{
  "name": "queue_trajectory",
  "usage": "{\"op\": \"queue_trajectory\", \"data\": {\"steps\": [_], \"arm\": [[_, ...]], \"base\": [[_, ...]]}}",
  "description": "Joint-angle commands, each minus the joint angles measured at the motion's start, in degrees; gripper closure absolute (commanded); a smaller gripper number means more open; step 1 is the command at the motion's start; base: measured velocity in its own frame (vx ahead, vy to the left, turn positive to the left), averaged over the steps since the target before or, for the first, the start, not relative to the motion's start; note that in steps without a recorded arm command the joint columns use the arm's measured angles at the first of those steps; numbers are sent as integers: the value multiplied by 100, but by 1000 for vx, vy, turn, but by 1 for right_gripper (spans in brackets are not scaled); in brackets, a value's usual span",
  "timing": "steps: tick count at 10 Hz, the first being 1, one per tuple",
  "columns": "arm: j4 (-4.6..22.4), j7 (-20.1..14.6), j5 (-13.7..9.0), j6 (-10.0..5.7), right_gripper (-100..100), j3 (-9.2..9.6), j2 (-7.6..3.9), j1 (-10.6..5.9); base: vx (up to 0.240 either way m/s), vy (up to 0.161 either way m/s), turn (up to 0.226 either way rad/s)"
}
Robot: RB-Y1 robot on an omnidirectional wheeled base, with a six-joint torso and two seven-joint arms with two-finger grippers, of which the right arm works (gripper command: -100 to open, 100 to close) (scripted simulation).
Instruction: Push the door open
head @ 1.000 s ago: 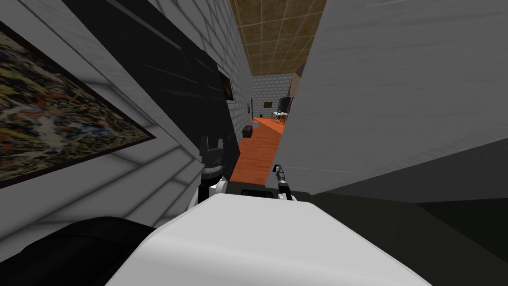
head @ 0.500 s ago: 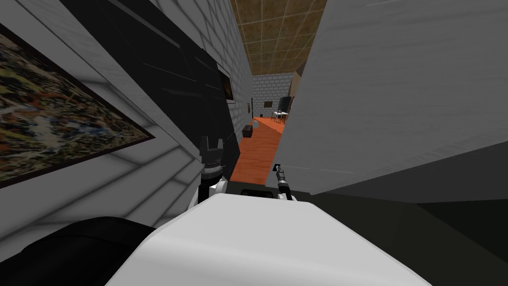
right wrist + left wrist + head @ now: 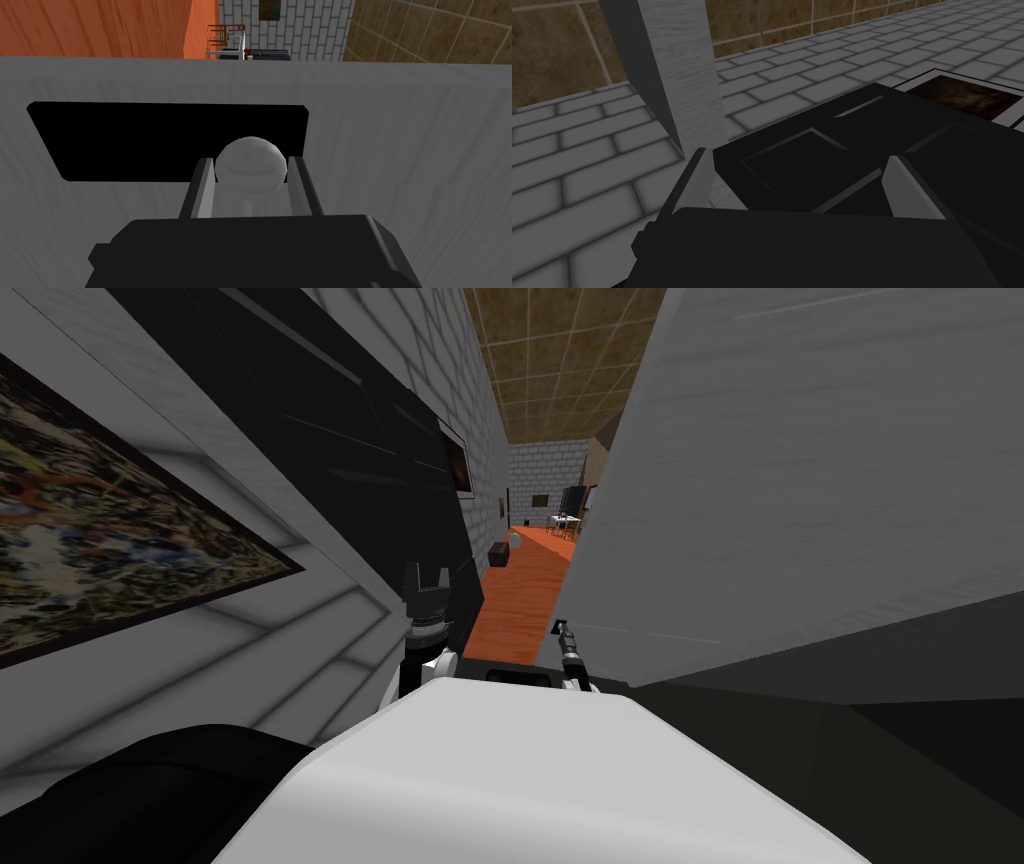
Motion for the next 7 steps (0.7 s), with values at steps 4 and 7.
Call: {"op": "queue_trajectory", "data": {"steps": [4,7], "arm": [[-24,87,-123,-22,100,-284,-163,-59],[-1,145,-215,-24,100,-481,-232,-84]], "base": [[191,36,-37],[188,44,-86]]}}
